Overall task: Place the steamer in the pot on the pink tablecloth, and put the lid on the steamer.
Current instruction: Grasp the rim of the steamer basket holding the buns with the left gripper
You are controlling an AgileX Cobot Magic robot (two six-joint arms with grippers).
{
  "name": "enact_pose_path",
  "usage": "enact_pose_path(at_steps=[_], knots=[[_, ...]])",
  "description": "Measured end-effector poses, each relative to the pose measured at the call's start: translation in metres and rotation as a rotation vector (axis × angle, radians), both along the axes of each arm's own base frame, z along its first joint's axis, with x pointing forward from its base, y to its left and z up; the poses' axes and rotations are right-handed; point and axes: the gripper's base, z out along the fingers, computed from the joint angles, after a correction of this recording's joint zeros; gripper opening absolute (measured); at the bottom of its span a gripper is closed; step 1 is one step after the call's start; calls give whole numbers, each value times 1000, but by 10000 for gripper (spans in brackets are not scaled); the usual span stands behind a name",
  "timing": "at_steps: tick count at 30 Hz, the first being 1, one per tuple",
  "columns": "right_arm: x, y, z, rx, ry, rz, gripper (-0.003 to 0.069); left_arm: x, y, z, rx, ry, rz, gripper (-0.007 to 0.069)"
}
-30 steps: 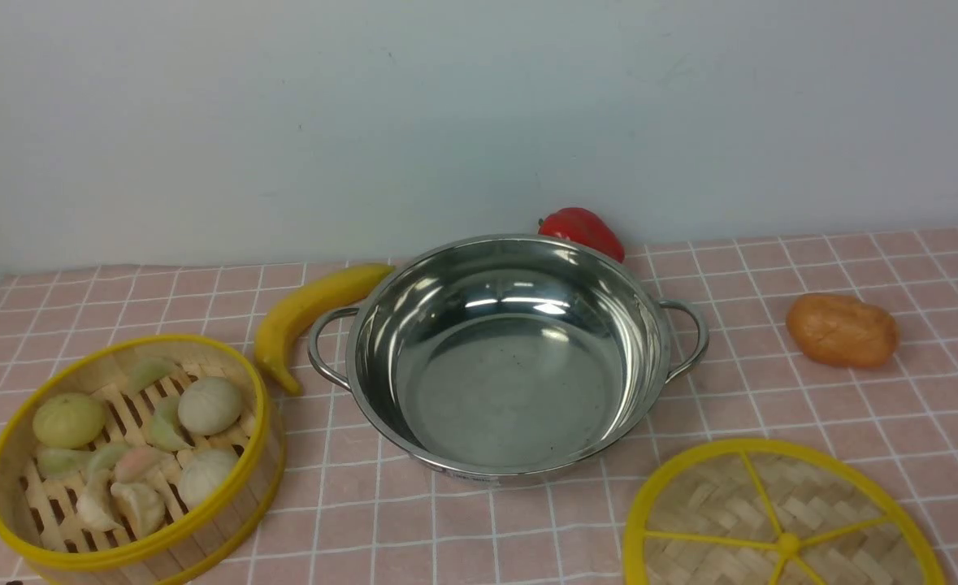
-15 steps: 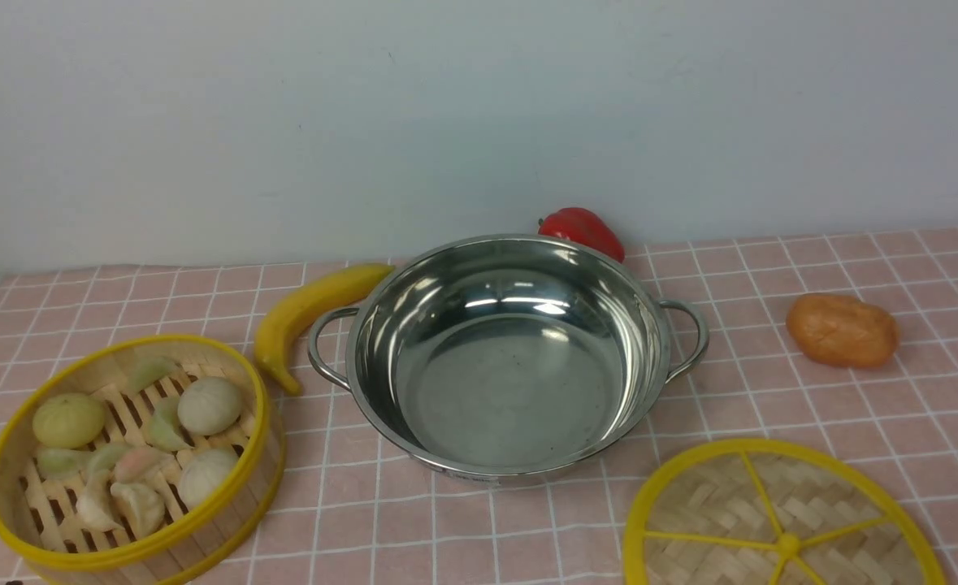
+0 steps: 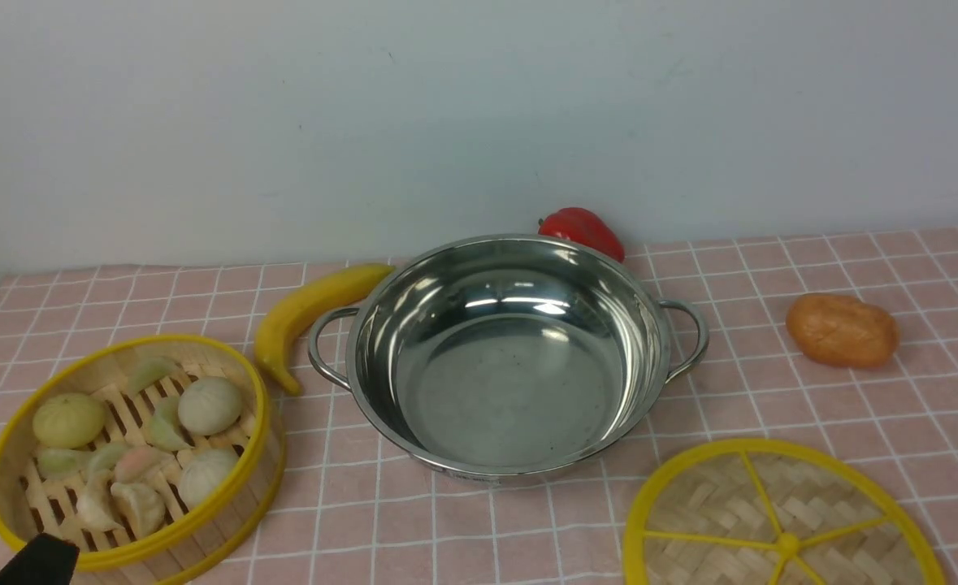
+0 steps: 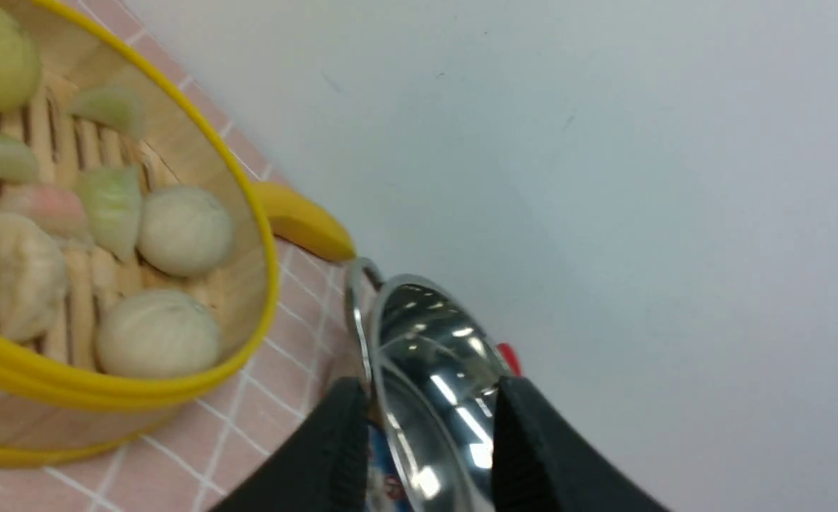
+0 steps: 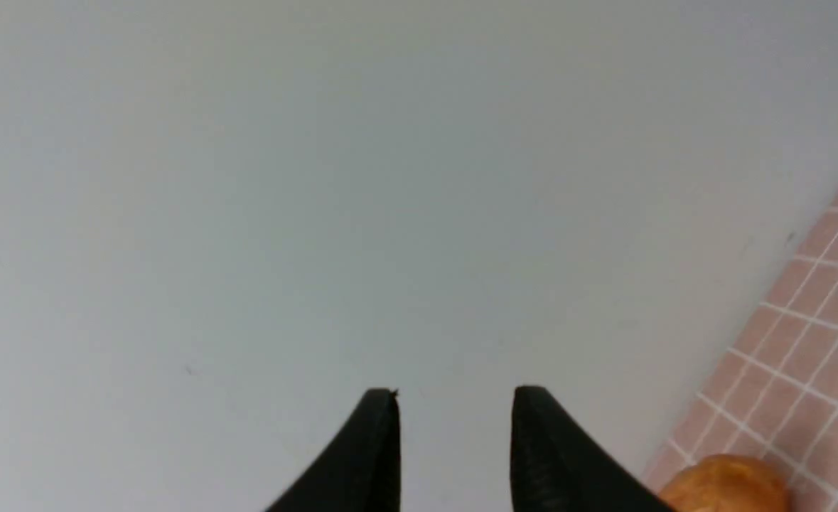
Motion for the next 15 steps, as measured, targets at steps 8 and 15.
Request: enact_pose_path(at_steps=[8, 15], knots=[[-2, -4, 6, 119, -98, -19, 240, 1, 10, 9, -125, -89, 111, 243], [-32, -10, 76, -51, -604, -164, 240, -25, 18, 100, -79, -423, 215, 243]])
